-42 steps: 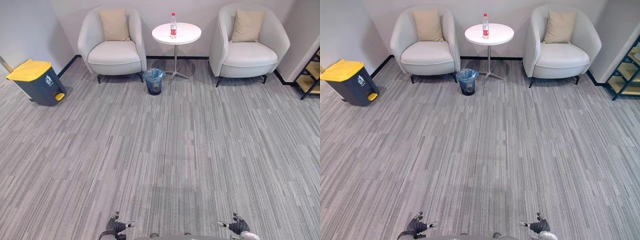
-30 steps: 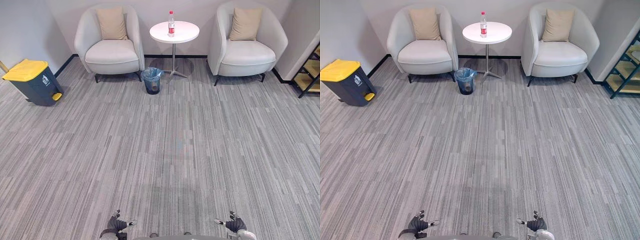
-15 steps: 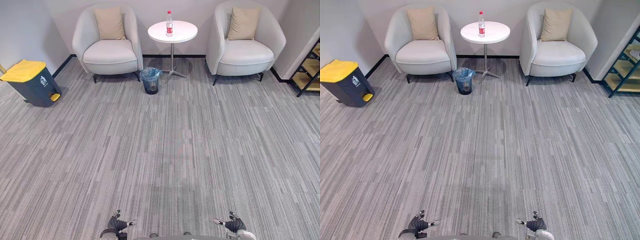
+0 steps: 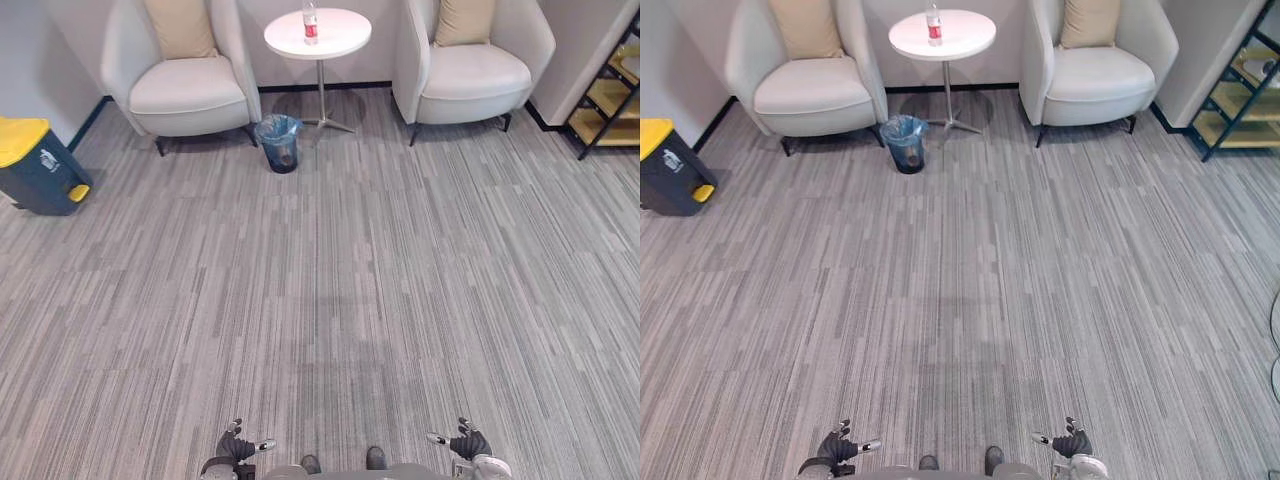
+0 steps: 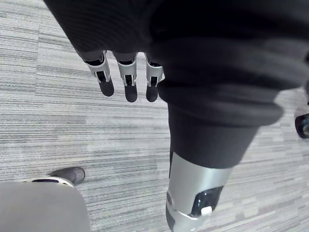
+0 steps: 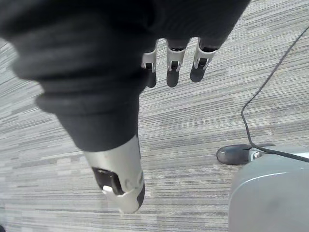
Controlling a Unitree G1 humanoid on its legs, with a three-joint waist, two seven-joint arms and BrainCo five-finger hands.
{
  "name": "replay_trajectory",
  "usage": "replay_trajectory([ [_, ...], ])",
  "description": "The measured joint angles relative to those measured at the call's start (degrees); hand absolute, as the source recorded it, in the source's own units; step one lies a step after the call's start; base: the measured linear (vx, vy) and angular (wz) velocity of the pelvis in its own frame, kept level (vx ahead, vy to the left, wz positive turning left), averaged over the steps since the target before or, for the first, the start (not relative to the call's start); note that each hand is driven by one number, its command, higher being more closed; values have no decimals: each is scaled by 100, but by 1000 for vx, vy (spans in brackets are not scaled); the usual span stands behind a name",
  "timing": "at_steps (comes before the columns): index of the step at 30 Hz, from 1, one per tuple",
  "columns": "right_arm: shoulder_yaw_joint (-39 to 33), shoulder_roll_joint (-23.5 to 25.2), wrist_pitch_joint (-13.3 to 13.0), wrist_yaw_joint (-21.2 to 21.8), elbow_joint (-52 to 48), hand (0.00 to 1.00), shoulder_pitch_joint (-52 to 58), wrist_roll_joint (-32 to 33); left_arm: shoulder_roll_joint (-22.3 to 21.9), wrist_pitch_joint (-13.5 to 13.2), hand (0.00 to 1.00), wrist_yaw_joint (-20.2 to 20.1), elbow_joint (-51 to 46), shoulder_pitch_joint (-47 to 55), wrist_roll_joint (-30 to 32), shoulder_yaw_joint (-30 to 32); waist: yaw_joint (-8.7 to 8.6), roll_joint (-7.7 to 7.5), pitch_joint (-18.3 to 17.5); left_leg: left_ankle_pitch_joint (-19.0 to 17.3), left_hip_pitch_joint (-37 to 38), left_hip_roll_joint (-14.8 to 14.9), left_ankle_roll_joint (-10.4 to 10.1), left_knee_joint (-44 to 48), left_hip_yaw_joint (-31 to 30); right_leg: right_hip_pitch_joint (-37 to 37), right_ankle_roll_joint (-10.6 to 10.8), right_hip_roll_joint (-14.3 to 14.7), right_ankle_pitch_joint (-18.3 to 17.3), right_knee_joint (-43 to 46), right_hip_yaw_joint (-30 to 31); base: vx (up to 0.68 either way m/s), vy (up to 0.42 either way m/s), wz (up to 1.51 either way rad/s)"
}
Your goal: Gather rubbish on tea table into small bin, then transfer packed bag to large trash can.
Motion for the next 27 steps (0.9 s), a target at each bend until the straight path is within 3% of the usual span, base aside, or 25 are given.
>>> replay_trajectory([
  [2,1,0,15,-1,-8,0,-43,-4,-9,-3,0,2,-16,-45,-6,-14,-1,-3,28,-211,-68,-31,52,230,76,-283,94,-56,-366,661,51,169,49,-28],
  [4,1,3,39,-1,-8,0,-77,-9,-7,-7,0,2,-22,-139,-12,-154,8,-6,93,-391,-47,-73,106,411,158,-672,425,-144,-665,1617,-13,141,77,-20],
  [5,2,29,40,-2,-20,0,-123,-11,5,-16,0,0,-50,-192,-13,-230,-9,-2,180,-433,52,-127,149,439,163,-1035,530,-241,-729,2561,-134,109,73,1],
  [7,-7,41,44,-1,-65,0,-172,-11,78,-25,0,1,-112,-296,-23,-358,-35,-78,354,-544,358,-235,296,433,107,-1556,581,-469,-697,4023,-356,208,61,30],
  [8,13,14,37,-4,-56,0,-192,-10,152,-23,0,8,-112,-395,-43,-380,-126,-71,439,-740,595,-271,350,434,-60,-1925,483,-683,-1052,4671,-657,375,4,51],
  [11,57,-89,-17,2,-170,0,-253,-12,145,-20,0,11,-113,-526,-117,-376,-238,94,553,-803,907,11,307,290,-283,-2425,202,-591,-1142,3989,-1101,391,-96,46],
  [13,189,-130,-32,6,-197,0,-260,-25,168,-29,0,4,-113,-566,-114,-383,-303,58,540,-798,1024,67,242,286,-365,-2497,83,-499,-589,2807,-1174,459,-168,43],
  [14,236,-174,-34,6,-168,0,-241,-34,126,-22,0,-1,-77,-586,-112,-376,-333,16,556,-929,1194,106,-89,277,-420,-2421,-454,-513,149,2562,-1228,390,-133,21],
  [15,217,-230,-29,-1,-172,0,-286,-38,42,-33,0,-12,-80,-607,-112,-378,-312,194,582,-944,1229,281,-168,318,-431,-2428,-567,-432,40,2705,-1347,567,-223,18],
  [17,225,-239,-10,-4,-165,0,-379,-49,23,-54,0,-13,-86,-681,-112,-373,-329,218,580,-725,1082,322,-531,701,-446,-2383,-657,-422,-262,2760,-1383,418,-187,6],
  [19,239,-206,-4,3,-67,0,-381,-49,-49,-65,0,-29,-88,-735,-111,-361,-324,279,616,-257,590,490,-850,2041,-634,-1757,-713,-287,-328,2243,-1461,513,-230,16],
  [20,294,-219,10,2,1,0,-342,-46,-135,-76,0,-62,-94,-698,-111,-328,-309,282,639,21,209,606,-936,3226,-740,-1185,-713,-214,-326,1756,-1469,440,-189,15],
  [23,284,-203,-12,-5,-5,0,-262,89,-247,-71,0,-127,-136,-523,-112,-300,-258,220,685,-165,-667,1099,-624,5278,-294,-4,-714,-101,-325,982,-1444,366,-113,-3],
  [25,234,-179,-7,-17,-4,0,-271,120,-356,-60,0,-127,-222,-499,-113,-152,-127,252,687,-323,-1278,1175,-426,5297,-26,440,-689,-117,-309,585,-1299,326,-16,-26],
  [27,233,-164,9,-17,1,0,-295,137,-362,-61,0,-121,-226,-493,-115,-140,-68,255,696,-391,-1691,1058,-318,4805,49,702,-639,-180,-279,339,-1238,327,74,-23],
])
